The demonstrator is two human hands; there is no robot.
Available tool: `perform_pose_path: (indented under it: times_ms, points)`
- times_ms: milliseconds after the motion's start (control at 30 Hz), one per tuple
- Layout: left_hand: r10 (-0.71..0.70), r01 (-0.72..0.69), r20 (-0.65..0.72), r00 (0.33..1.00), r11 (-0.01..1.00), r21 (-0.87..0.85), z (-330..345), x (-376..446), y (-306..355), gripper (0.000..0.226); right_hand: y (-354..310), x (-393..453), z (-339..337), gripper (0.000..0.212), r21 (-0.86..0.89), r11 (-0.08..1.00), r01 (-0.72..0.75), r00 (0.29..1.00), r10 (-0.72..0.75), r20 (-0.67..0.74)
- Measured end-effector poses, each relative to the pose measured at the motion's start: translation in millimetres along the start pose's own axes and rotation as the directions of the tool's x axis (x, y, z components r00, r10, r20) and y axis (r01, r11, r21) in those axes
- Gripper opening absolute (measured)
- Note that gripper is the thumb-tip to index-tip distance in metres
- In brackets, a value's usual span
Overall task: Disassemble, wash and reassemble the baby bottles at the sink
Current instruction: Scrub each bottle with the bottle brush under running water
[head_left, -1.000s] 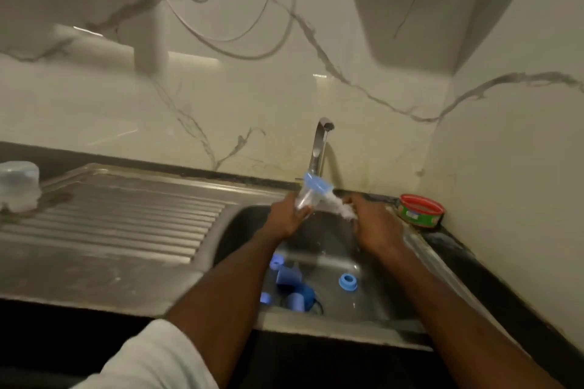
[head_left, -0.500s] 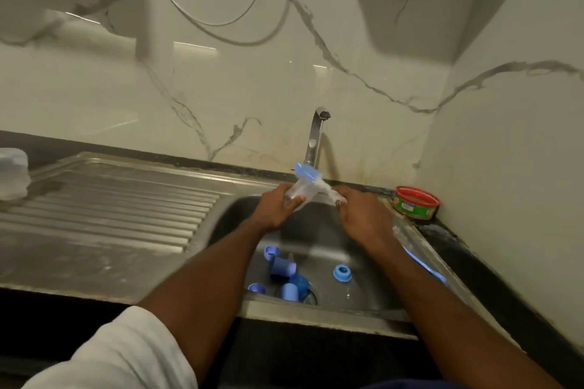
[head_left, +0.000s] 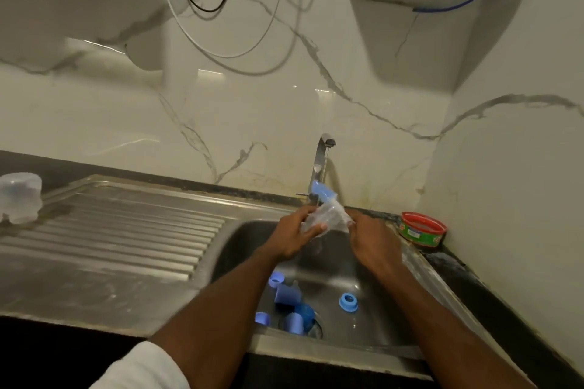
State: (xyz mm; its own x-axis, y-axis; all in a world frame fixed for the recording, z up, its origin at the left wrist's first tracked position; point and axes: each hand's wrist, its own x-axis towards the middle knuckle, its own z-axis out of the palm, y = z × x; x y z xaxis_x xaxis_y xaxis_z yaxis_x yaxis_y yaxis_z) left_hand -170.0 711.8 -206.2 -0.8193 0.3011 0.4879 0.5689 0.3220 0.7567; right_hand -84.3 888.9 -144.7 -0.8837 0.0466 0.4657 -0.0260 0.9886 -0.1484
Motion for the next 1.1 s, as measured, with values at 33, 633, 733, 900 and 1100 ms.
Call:
perform_pose_path:
  times_ms: [33, 633, 733, 900, 1100]
  points:
    - [-0.007, 0.007, -0.032, 0.999, 1.000, -0.006, 3, 3, -1, 0.047, 3, 1, -1, 0.043, -0.002, 1.000, -0.001, 1.000, 0.001, -0.002]
    - [-0.254, 0.261, -0.368, 0.895, 0.965, -0.031, 0, 11, -25, 0.033, -5, -2, 2, 0.027, 0.140, 0.990, -0.032, 0.995, 0.018, 0.102]
    - [-0.117, 0.114, -0.117, 0.986, 0.993, -0.036, -5, 5, -15, 0.042, -7, 2, 3, 0.027, 0.156, 0.985, -0.072, 0.990, 0.052, 0.131]
    - [-0.103, 0.109, -0.194, 0.976, 0.994, 0.016, 8, 10, -16, 0.043, 2, 5, -3, 0.030, 0.102, 0.993, -0.063, 0.989, 0.048, 0.142]
    - [-0.213, 0.206, -0.212, 0.954, 0.977, -0.055, 3, 11, -32, 0.038, -10, -2, 8, 0.033, 0.177, 0.981, -0.075, 0.988, 0.049, 0.148]
